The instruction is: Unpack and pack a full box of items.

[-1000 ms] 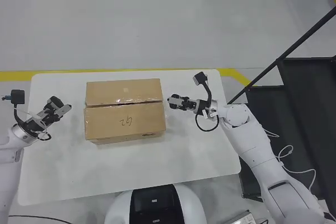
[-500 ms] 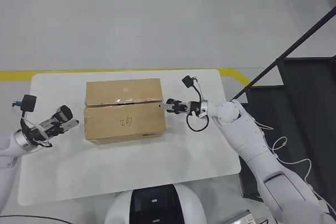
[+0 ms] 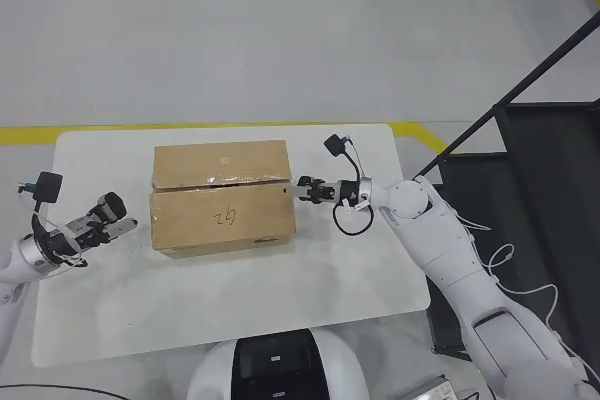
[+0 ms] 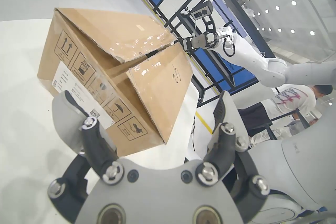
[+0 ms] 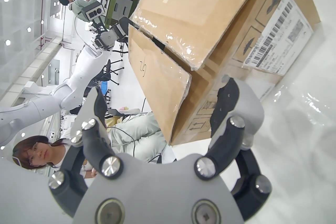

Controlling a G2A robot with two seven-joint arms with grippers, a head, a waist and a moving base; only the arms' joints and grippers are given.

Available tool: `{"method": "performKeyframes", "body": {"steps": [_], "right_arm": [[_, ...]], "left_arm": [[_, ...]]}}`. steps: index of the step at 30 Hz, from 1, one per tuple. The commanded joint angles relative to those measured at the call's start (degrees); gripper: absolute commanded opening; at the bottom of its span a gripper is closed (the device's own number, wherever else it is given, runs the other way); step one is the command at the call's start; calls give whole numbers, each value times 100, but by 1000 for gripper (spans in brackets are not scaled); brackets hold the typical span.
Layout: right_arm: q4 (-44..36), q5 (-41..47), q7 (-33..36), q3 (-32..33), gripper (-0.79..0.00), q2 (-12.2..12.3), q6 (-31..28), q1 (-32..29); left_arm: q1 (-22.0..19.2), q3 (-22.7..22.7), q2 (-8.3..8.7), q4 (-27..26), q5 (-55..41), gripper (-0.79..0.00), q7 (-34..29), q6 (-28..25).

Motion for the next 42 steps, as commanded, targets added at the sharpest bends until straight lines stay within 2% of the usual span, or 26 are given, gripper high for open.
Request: {"method": "performKeyframes", "body": {"steps": [1, 7, 12, 16, 21, 24, 29, 33, 42], "right_arm": [[0, 0, 0, 0, 0, 0, 0, 0], [-232, 238, 220, 19, 0, 23, 124, -124], [-538, 568, 780, 244, 0, 124, 181, -244], [-643, 841, 1112, 309, 0, 163, 222, -263], [-357, 880, 998, 128, 0, 106, 188, -1], [-30, 747, 784, -20, 0, 52, 136, 211], [418, 671, 596, -241, 0, -35, 3, 474], [621, 695, 625, -335, 0, -69, -61, 579], [586, 1087, 1082, -522, 0, -122, -158, 610]], "left_arm": [[0, 0, 0, 0, 0, 0, 0, 0], [57, 121, 18, -250, -66, 0, -144, 145], [67, 333, 241, -548, -361, 0, -516, 516], [94, 499, 484, -687, -1224, 0, -559, 559], [-16, 725, 713, -652, -2764, 0, -782, 781], [-135, 840, 796, -530, -3115, 0, -923, 921], [-377, 1049, 853, -59, -3116, 0, -888, 888], [-617, 1286, 823, 318, -3111, 0, -758, 758], [-1001, 1741, 737, 748, -3183, 0, -610, 610]]}}
